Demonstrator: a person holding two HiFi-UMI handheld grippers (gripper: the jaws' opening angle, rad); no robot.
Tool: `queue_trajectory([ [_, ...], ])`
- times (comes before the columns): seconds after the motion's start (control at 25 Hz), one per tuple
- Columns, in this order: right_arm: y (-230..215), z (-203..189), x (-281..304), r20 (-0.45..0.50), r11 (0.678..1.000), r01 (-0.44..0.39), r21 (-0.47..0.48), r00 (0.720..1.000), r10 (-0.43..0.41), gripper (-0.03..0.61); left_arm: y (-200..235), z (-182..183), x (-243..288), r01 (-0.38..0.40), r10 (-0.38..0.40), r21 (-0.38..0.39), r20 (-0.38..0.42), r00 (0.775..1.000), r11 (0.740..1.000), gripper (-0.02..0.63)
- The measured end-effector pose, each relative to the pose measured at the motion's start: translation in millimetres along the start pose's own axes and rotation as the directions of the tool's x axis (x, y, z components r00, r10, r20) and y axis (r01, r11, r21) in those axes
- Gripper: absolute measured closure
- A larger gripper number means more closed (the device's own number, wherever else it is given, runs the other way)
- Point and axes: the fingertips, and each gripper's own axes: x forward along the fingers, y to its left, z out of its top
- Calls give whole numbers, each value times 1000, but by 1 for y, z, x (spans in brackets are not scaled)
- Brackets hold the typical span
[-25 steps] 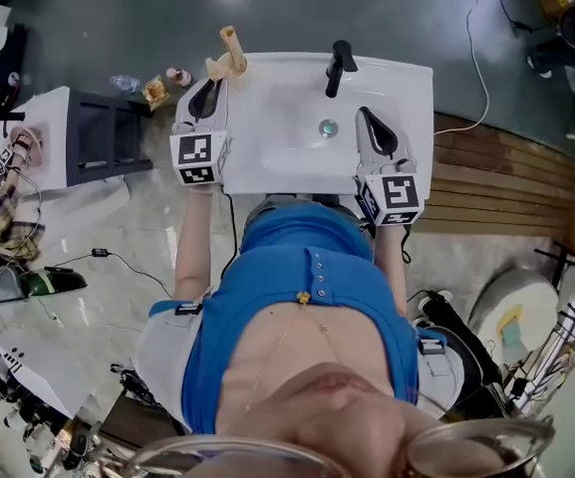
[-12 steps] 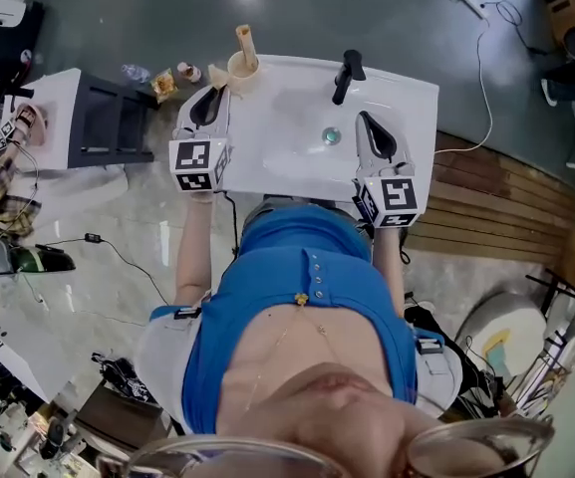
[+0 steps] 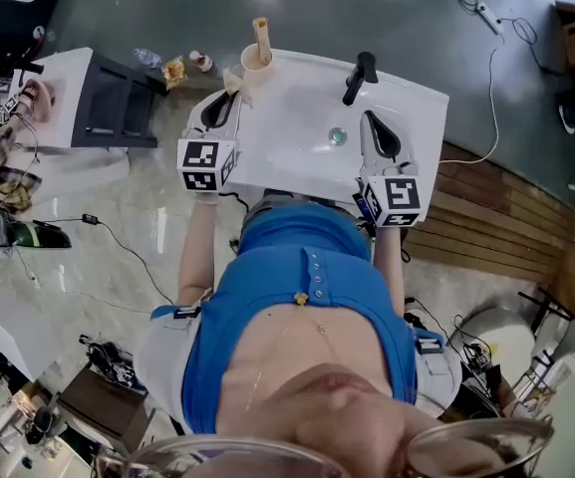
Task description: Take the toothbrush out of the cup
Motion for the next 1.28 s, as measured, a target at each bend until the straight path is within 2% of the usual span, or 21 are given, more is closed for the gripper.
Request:
queue_trajectory([
  [0.28, 4, 0, 3, -5, 1000, -23, -2, 1000, 23, 577, -2, -25, -8, -18, 17, -3, -76, 997, 1000, 578],
  [0.64, 2, -3, 5, -16, 1000, -25, -2, 1000, 25, 577, -10, -59, -8, 4, -11, -41, -183, 983, 999, 578],
  [1.0, 3, -4, 9, -23, 999, -34, -2, 999, 34, 577, -14, -93, -10, 17, -45, -97, -299, 953, 995, 577],
  [1.28, 4, -5, 8, -24, 999, -32, -3, 999, 32, 577, -14, -119, -12, 18, -65, -122, -398, 915, 992, 577],
])
